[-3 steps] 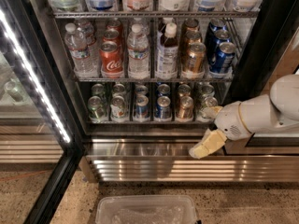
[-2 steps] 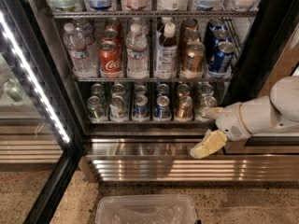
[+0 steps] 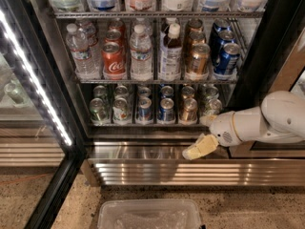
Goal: Pick pepsi can from bottom shelf of fridge
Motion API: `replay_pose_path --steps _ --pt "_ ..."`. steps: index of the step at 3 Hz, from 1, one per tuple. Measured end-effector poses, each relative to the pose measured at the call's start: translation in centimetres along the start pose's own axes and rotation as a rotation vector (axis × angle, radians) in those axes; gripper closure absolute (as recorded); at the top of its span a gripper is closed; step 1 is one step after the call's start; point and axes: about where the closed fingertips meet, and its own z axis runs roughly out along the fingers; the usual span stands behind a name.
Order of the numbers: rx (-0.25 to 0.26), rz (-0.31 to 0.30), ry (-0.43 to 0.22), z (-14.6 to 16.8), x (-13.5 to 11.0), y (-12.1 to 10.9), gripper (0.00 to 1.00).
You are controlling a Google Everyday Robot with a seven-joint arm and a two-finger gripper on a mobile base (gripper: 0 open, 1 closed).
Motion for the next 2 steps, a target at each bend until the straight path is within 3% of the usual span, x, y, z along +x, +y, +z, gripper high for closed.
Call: replay_pose_path --steps 1,2 --pt "0.002 0.046 -0.07 3.3 -0.3 -2.2 0.0" --pt "0.021 0.102 -0.089 5.6 -0.1 -3.8 0.0"
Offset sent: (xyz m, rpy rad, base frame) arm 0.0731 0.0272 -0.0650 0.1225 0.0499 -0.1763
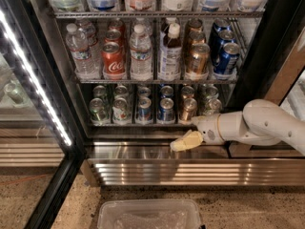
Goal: Pick pepsi can from bottom shelf of fridge
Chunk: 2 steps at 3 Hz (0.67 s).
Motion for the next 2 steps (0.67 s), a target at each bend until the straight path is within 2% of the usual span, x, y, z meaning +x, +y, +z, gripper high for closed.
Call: replay_pose_path --steps 2 --pt "-0.011 0.01 -0.011 1.03 -0.01 -0.28 0.0"
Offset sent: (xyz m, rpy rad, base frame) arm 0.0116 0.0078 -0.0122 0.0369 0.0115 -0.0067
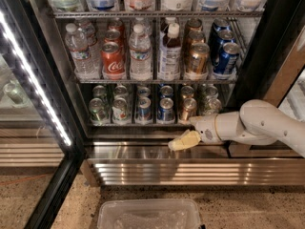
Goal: Pick pepsi can from bottom shelf of fridge
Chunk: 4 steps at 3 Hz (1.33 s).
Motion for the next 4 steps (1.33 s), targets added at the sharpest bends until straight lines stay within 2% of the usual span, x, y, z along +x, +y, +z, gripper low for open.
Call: replay_pose_path --steps 2,3,4 --pt "-0.089 -0.022 -0.052 3.1 -2.1 -0.1 0.02" --pt "-0.089 -0.022 -0.052 3.1 -2.1 -0.1 0.02" --pt "-0.089 -0.022 -0.052 3.1 -2.1 -0.1 0.15"
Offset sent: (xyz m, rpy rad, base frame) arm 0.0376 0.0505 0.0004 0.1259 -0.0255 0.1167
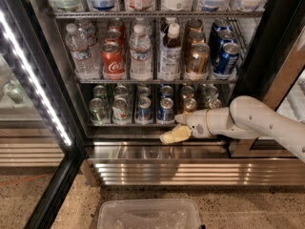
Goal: Pick pepsi can from bottom shelf of fridge
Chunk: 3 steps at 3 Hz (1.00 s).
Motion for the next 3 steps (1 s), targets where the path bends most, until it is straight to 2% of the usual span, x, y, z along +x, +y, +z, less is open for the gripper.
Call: replay_pose_path --steps 1,2,3 --pt "0.058 -0.042 0.013 0.3 -0.1 0.0 0.19" --pt "0.255 -0.187 0.067 1.1 -1.6 -2.2 0.21" --pt "0.329 -0.235 0.085 1.1 -2.3 -3.3 0.21"
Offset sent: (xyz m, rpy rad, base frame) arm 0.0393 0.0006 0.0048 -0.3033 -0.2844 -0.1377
